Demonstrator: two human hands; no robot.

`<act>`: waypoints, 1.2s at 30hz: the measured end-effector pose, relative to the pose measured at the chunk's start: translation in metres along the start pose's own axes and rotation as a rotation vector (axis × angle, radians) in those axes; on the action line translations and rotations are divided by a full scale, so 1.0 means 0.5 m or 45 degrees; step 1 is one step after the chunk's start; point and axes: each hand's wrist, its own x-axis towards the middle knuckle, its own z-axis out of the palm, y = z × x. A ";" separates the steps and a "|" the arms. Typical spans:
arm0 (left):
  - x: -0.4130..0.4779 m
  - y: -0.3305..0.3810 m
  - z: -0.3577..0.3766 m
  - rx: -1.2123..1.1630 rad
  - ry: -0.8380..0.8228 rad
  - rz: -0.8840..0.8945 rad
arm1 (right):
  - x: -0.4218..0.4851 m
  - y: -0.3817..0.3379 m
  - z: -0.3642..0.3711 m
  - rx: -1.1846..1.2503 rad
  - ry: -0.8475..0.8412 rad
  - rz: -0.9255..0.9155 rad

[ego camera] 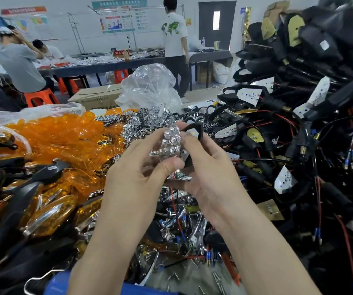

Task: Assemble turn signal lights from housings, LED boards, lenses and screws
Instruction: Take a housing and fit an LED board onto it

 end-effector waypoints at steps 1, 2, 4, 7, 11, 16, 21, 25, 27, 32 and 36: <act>0.000 0.001 0.003 0.002 -0.015 0.000 | 0.000 -0.002 -0.003 0.002 0.001 0.014; 0.000 0.001 0.005 -0.019 -0.030 -0.013 | 0.000 -0.003 -0.004 0.007 0.001 0.035; -0.001 -0.005 0.007 -0.075 -0.061 -0.060 | 0.000 -0.004 -0.008 0.023 -0.010 0.088; -0.005 -0.015 0.003 -0.071 -0.079 -0.095 | -0.001 0.000 -0.014 0.058 -0.051 0.147; -0.008 -0.017 -0.001 -0.139 -0.095 -0.121 | 0.000 0.002 -0.013 0.138 -0.067 0.222; -0.007 -0.028 -0.004 -0.206 -0.143 -0.238 | 0.000 0.001 -0.010 0.160 -0.098 0.318; -0.009 -0.023 -0.003 -0.589 -0.263 -0.415 | -0.008 -0.006 -0.006 0.103 -0.112 0.365; -0.011 -0.012 0.000 -0.605 -0.300 -0.375 | -0.012 -0.013 -0.005 0.100 -0.136 0.387; -0.012 -0.011 0.002 -0.621 -0.292 -0.388 | -0.016 -0.015 -0.006 0.114 -0.154 0.396; -0.012 -0.016 0.005 -0.669 -0.247 -0.452 | -0.020 -0.014 -0.011 0.136 -0.156 0.354; -0.009 -0.013 0.005 -0.766 -0.204 -0.556 | -0.018 -0.014 -0.011 0.129 -0.155 0.334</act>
